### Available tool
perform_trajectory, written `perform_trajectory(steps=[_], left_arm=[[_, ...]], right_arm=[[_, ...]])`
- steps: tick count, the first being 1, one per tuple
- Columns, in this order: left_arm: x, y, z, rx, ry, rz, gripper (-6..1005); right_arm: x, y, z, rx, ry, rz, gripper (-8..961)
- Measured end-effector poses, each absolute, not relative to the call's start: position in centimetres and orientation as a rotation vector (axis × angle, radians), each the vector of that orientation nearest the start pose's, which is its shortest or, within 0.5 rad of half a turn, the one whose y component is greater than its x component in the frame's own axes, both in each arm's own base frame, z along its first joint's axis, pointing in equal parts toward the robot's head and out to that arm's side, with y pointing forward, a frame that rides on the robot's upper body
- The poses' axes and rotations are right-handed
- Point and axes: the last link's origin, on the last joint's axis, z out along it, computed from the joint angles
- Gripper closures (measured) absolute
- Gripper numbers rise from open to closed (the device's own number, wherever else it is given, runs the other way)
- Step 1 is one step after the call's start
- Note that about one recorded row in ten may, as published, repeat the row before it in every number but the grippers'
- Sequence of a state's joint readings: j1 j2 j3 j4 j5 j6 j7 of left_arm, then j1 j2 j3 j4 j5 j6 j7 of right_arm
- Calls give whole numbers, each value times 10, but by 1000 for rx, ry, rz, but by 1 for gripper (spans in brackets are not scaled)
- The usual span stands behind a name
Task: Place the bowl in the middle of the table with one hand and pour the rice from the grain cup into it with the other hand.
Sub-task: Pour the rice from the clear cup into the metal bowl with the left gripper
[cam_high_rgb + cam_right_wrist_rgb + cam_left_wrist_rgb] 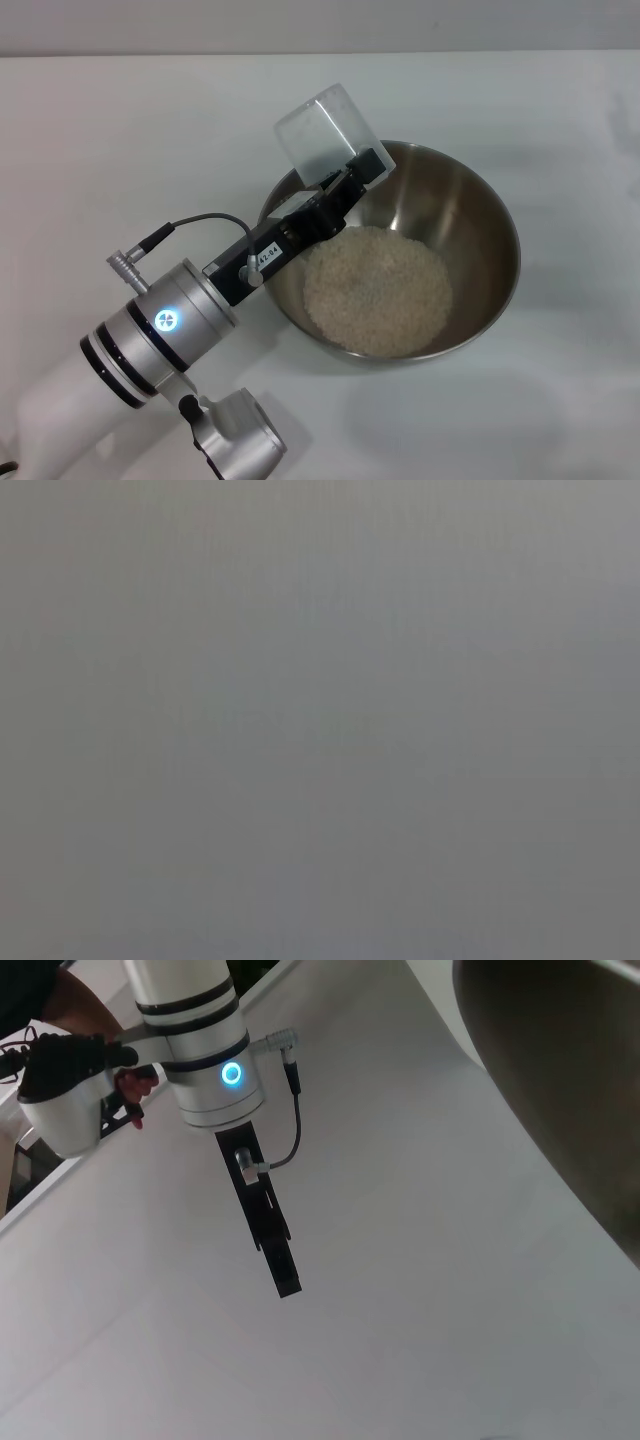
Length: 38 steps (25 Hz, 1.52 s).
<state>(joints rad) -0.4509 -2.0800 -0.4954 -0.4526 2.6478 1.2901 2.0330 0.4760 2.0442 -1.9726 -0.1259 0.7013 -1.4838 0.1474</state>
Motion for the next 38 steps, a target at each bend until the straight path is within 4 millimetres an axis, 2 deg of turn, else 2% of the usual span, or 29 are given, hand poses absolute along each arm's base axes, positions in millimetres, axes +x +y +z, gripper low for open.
perform_trajectory(steps=[20, 27, 32, 34, 38], left_arm=[[-196, 275, -108, -1047, 1726, 191, 892], [-194, 274, -107, -1103, 1661, 148, 884], [-190, 272, -101, -1206, 1507, 57, 879], [-189, 272, -94, -1296, 1352, -31, 877], [-193, 273, -87, -1393, 1166, -131, 872]], right_arm=[[303, 341, 56, -1333, 245, 896, 369], [304, 340, 56, -1333, 248, 891, 369], [305, 339, 55, -1333, 254, 893, 369], [306, 338, 55, -1333, 257, 892, 369], [307, 338, 55, -1333, 261, 890, 369]])
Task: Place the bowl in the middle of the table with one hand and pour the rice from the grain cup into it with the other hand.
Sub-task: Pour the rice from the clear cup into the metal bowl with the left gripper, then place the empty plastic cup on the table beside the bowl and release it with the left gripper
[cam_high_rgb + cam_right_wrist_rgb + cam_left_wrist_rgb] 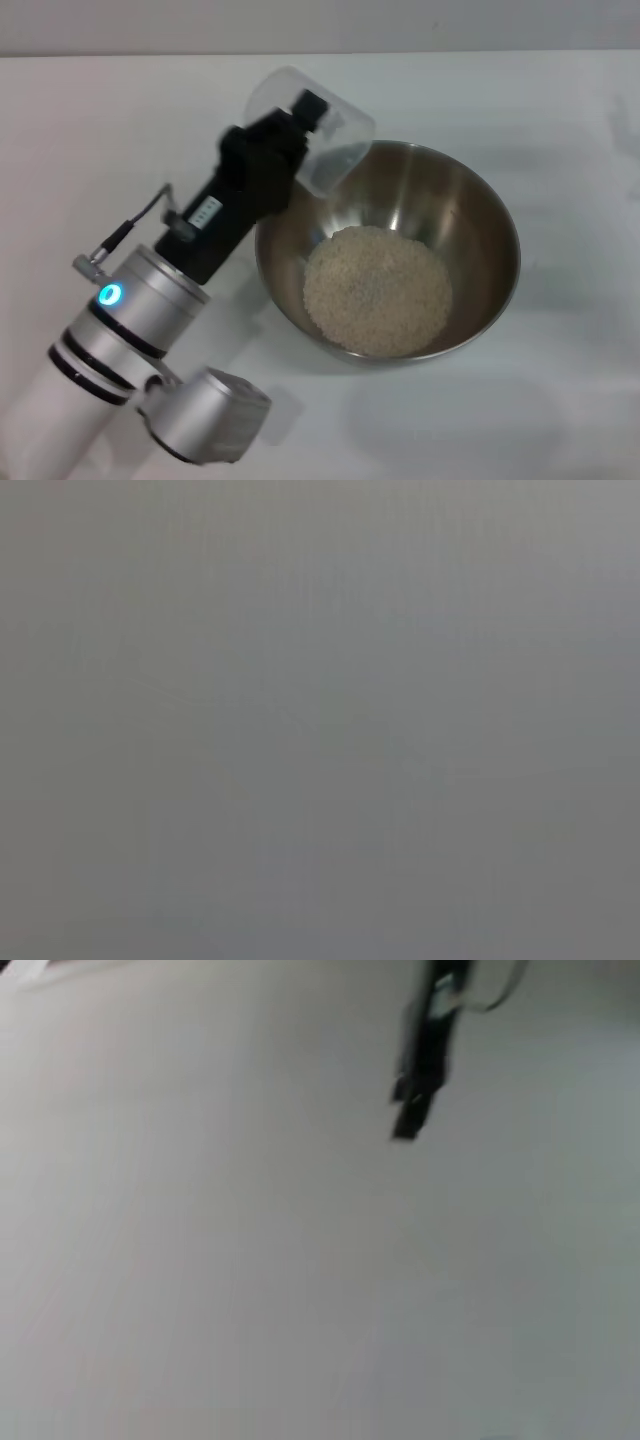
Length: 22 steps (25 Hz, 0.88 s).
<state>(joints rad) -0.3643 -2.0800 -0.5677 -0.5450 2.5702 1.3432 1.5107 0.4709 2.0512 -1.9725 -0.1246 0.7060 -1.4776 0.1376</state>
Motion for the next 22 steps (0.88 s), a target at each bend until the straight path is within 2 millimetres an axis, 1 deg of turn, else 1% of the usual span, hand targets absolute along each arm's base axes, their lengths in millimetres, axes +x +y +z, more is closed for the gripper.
perform_trajectory(steps=[4, 6, 8, 9, 10, 12, 13, 14, 15, 16, 17, 18, 20, 21, 22], left_arm=[[-202, 276, -77, -1494, 916, -257, 868], [-209, 280, -69, -1528, 766, -308, 866], [-209, 280, -69, -1528, 766, -308, 864], [-213, 282, -66, -1538, 707, -322, 863], [-224, 289, -59, -1570, 521, -366, 862], [-237, 296, -54, -1595, 354, -400, 860], [-237, 296, -54, -1595, 354, -400, 858], [-246, 300, -53, -1610, 251, -416, 857], [-246, 300, -53, -1610, 251, -416, 856], [-256, 303, -52, -1628, 136, -437, 855], [-261, 304, -51, -1636, 67, -450, 854], [-261, 304, -51, -1636, 67, -450, 853], [-283, 309, -52, -1671, -181, -513, 851], [-286, 310, -52, -1675, -222, -524, 850], [-293, 312, -53, -1677, -317, -547, 849]], right_arm=[[308, 336, 55, -1331, 263, 889, 369], [307, 336, 55, -1329, 262, 892, 369], [307, 336, 54, -1328, 262, 895, 369], [307, 336, 54, -1328, 262, 896, 369], [306, 336, 54, -1328, 262, 897, 369], [306, 336, 54, -1328, 262, 900, 369], [305, 336, 54, -1327, 261, 902, 369], [305, 336, 54, -1327, 260, 903, 369], [305, 336, 54, -1327, 260, 904, 369], [305, 337, 54, -1327, 259, 905, 369], [304, 337, 54, -1327, 259, 907, 369], [304, 337, 54, -1328, 258, 908, 369], [302, 339, 54, -1330, 258, 910, 369], [302, 340, 54, -1331, 257, 912, 369], [302, 340, 54, -1331, 257, 912, 369]])
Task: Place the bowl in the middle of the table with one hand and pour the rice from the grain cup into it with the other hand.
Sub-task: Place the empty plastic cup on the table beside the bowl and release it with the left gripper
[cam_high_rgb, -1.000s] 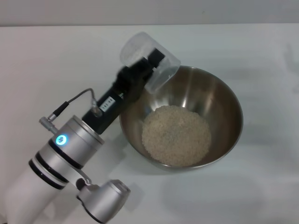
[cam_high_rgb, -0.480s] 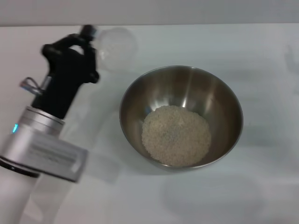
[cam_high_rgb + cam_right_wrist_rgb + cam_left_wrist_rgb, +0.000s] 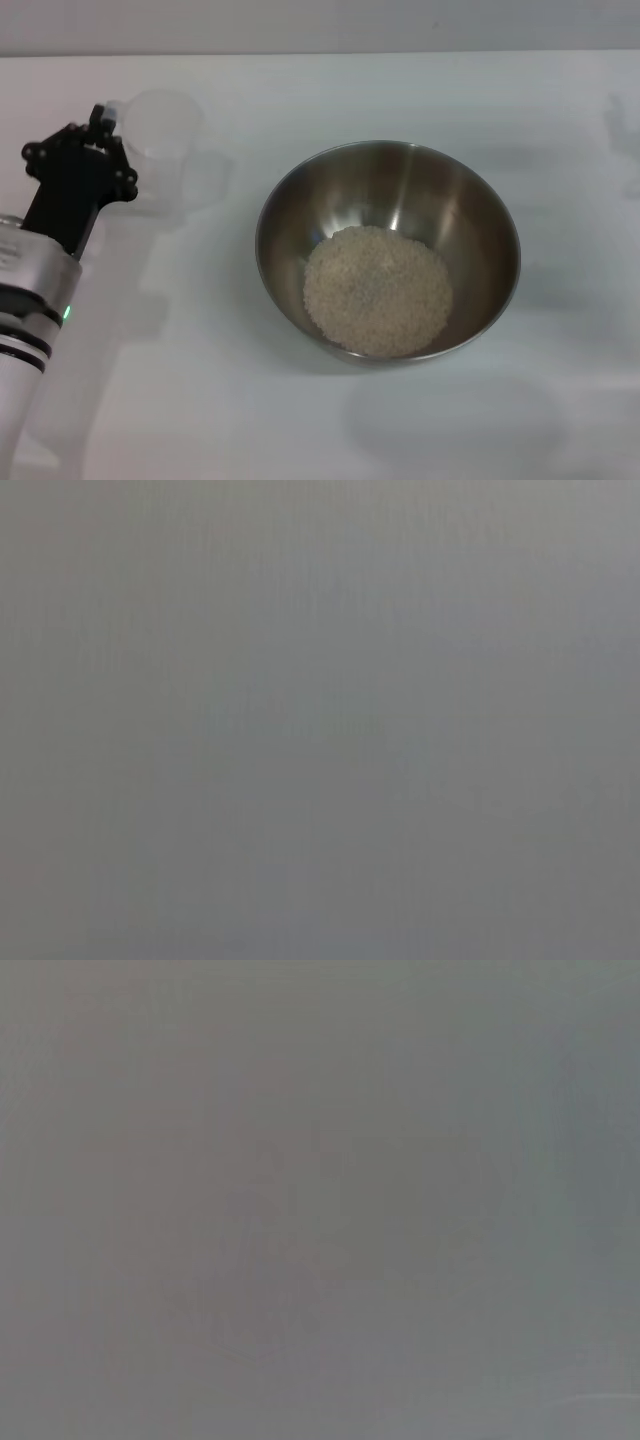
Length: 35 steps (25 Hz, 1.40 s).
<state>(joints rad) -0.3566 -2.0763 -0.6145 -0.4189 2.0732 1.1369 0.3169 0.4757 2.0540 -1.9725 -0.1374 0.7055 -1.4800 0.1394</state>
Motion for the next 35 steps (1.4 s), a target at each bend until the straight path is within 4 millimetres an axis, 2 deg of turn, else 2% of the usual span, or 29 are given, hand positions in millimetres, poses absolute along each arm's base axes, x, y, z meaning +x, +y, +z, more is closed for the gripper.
perform_trajectory(steps=[6, 10, 24, 28, 32, 35], left_arm=[[-303, 316, -53, -1670, -442, -556, 842], [-309, 321, -60, -1705, -527, -518, 838], [-313, 321, -68, -1730, -586, -493, 823], [-320, 314, -66, -1713, -632, -516, 819], [-326, 299, -60, -1677, -616, -542, 679], [-328, 281, -54, -1646, -588, -603, 594]], right_arm=[[299, 343, 54, -1333, 251, 919, 369], [296, 345, 55, -1335, 242, 921, 369], [293, 351, 57, -1342, 227, 919, 369], [293, 352, 57, -1344, 228, 916, 369], [293, 352, 57, -1345, 228, 916, 369], [293, 352, 57, -1345, 229, 914, 369]])
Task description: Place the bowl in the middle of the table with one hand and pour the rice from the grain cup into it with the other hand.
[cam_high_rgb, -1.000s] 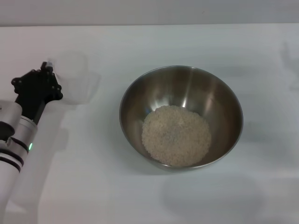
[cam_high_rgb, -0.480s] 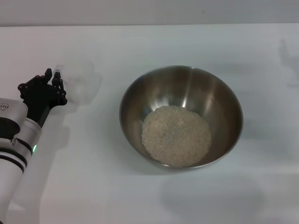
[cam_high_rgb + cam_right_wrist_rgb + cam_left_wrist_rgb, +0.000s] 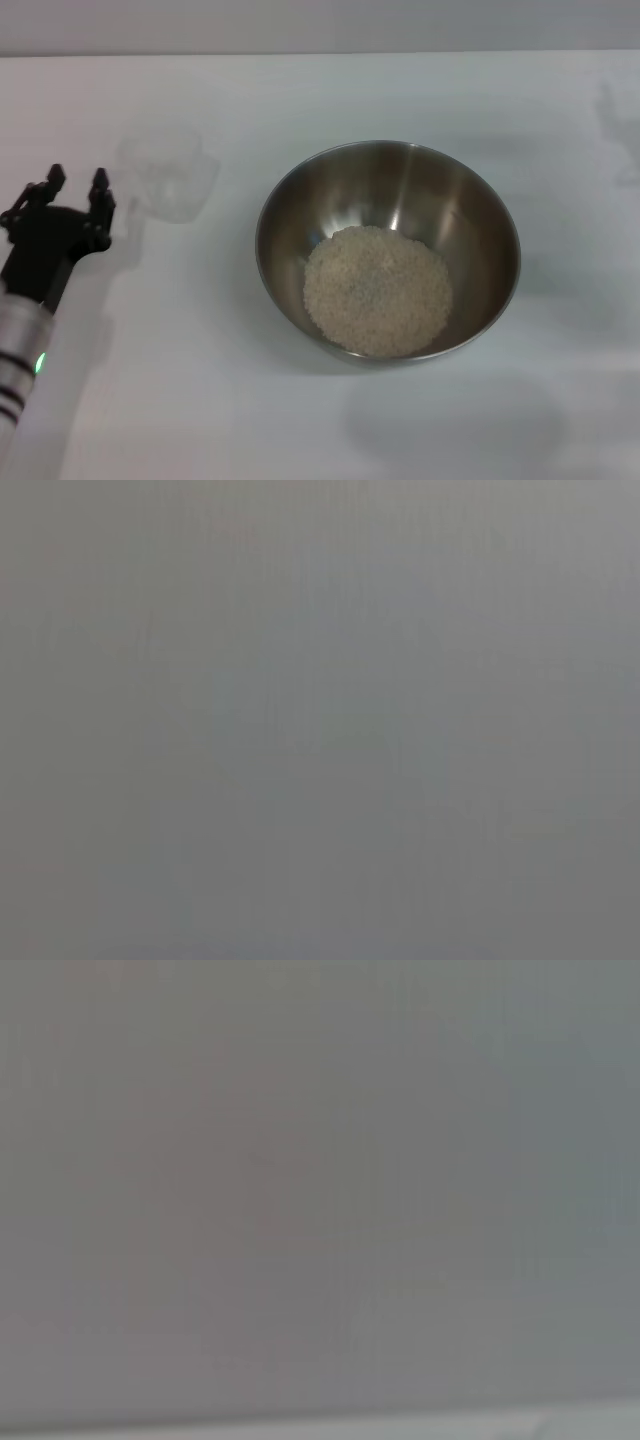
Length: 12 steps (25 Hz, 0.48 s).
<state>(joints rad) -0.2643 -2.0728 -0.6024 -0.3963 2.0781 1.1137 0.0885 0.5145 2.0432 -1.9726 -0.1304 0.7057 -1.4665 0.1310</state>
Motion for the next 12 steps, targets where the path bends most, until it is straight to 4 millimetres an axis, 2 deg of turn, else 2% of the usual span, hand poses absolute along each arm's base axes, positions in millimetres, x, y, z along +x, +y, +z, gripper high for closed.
perform_trajectory(steps=[1, 2, 6, 8, 12], left_arm=[[-328, 281, -54, -1646, -588, -603, 579], [-327, 269, -47, -1612, -570, -685, 563], [-321, 259, -38, -1561, -572, -830, 525], [-314, 259, -35, -1549, -565, -901, 518], [-308, 262, -34, -1552, -535, -925, 506]], right_arm=[[294, 352, 57, -1345, 233, 911, 369], [295, 351, 56, -1345, 239, 908, 369], [300, 345, 43, -1362, 290, 884, 369], [303, 342, 31, -1421, 315, 856, 369], [305, 341, 21, -1475, 340, 830, 369]])
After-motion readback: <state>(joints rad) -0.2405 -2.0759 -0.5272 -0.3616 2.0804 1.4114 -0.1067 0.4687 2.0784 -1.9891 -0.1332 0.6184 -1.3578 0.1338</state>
